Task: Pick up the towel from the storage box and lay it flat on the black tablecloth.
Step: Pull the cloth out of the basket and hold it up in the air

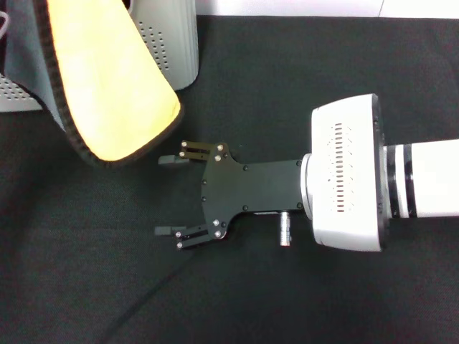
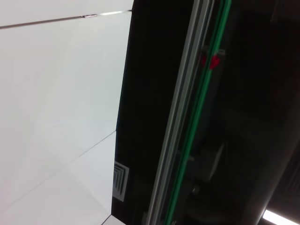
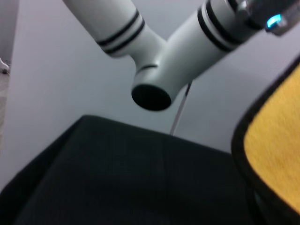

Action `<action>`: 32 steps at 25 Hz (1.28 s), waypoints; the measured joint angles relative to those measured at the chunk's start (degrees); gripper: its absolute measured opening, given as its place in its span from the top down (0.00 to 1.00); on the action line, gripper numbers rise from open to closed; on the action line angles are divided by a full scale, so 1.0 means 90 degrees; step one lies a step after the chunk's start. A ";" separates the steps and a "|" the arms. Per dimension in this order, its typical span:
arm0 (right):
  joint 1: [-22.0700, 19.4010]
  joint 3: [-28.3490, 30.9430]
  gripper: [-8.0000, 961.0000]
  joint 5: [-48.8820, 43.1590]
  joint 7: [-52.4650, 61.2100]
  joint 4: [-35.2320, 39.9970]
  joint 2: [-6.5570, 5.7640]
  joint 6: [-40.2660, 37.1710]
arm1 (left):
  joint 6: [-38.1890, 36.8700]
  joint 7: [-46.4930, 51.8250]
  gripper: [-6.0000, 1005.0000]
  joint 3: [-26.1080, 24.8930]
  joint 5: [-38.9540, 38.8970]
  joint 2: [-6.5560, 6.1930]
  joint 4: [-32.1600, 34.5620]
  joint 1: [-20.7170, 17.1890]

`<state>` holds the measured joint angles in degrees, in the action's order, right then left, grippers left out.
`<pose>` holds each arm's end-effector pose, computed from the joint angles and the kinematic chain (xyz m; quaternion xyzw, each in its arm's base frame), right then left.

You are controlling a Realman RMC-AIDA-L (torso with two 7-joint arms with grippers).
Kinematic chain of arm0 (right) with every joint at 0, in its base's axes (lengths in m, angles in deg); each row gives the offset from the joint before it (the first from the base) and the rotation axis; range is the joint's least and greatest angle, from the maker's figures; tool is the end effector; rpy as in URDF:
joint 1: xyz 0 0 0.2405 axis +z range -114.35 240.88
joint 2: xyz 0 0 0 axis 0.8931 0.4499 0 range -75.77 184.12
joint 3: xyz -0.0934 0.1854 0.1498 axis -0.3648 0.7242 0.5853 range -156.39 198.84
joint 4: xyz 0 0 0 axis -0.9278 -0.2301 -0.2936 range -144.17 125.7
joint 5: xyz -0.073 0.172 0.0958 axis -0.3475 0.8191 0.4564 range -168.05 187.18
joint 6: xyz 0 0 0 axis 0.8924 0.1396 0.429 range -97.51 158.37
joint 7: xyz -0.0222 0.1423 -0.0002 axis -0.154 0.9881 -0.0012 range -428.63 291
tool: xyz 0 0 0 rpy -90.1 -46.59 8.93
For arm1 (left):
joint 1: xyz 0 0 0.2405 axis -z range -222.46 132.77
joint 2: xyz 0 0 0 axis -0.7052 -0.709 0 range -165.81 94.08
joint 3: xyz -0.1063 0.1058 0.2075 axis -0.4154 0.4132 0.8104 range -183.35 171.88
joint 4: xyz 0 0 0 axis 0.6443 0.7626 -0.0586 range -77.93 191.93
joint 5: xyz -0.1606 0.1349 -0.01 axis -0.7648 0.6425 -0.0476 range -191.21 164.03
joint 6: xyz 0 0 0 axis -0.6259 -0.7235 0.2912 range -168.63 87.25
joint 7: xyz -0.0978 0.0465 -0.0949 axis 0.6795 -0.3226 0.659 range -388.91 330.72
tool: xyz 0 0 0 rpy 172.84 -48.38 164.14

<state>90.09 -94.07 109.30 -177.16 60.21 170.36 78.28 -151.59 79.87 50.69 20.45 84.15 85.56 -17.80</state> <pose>0.0914 0.2931 -0.1104 -0.9628 -0.1567 0.1983 0.0960 -0.1939 0.3083 0.0982 0.5762 0.2525 0.7756 0.0524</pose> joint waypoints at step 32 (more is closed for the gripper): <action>-0.1195 -0.1150 0.09 0.1315 -0.2746 0.0707 -0.0001 -0.2730 | -0.0002 -0.0229 0.98 0.0261 -0.0311 -0.0005 -0.0485 -0.0176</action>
<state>79.33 -104.43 121.13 -201.87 66.58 170.35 53.70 -151.62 77.81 53.04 17.65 84.10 81.20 -19.39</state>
